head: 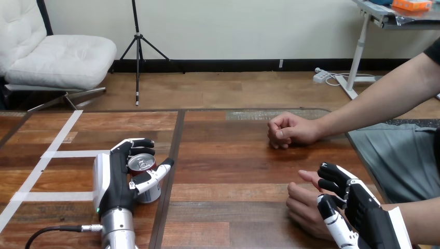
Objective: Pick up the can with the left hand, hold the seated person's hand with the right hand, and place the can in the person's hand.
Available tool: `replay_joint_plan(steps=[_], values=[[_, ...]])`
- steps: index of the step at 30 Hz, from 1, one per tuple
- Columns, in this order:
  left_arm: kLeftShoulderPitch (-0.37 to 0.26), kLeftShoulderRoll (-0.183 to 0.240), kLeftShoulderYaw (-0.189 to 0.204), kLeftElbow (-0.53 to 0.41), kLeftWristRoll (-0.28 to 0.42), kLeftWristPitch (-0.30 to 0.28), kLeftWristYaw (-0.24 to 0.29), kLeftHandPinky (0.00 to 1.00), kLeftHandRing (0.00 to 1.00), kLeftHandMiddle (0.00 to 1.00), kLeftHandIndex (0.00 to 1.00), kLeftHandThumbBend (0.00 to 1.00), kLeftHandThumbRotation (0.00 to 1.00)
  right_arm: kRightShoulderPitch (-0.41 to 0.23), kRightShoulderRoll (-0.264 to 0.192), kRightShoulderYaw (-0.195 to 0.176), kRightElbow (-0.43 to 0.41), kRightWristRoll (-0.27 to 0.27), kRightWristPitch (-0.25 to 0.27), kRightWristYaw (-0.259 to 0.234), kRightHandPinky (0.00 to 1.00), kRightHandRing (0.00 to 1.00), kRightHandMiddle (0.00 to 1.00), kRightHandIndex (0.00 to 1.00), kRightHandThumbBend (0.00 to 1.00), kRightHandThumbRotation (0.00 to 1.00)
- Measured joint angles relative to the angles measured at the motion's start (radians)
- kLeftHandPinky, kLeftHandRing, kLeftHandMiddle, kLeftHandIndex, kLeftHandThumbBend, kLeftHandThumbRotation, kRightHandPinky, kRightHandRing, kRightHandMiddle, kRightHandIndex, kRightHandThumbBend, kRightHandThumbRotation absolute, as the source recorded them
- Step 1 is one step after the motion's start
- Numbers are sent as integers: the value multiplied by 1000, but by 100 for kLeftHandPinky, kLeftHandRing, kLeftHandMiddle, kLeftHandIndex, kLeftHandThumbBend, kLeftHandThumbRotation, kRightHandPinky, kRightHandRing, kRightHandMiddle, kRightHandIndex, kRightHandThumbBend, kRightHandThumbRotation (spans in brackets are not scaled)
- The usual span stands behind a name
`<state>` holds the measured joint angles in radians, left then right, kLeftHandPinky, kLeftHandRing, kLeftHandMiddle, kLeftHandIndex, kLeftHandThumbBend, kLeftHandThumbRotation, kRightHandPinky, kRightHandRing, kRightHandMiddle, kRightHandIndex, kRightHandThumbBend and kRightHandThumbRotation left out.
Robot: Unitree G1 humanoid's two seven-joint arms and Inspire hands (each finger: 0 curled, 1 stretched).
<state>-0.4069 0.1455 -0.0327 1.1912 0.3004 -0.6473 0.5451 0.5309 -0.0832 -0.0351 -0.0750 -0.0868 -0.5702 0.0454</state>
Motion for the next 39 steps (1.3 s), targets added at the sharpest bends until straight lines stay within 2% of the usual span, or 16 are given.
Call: replay_joint_plan(steps=[29, 39], values=[[0, -1, 3, 0, -1, 4, 24, 46, 52, 56, 56, 62, 0, 0, 0, 0, -1, -8, 0, -5, 76, 82, 84, 81, 56, 67], [0, -2, 8, 0, -14, 4, 17, 47, 54, 59, 58, 62, 0, 0, 0, 1, -1, -7, 0, -4, 76, 83, 84, 81, 56, 66]])
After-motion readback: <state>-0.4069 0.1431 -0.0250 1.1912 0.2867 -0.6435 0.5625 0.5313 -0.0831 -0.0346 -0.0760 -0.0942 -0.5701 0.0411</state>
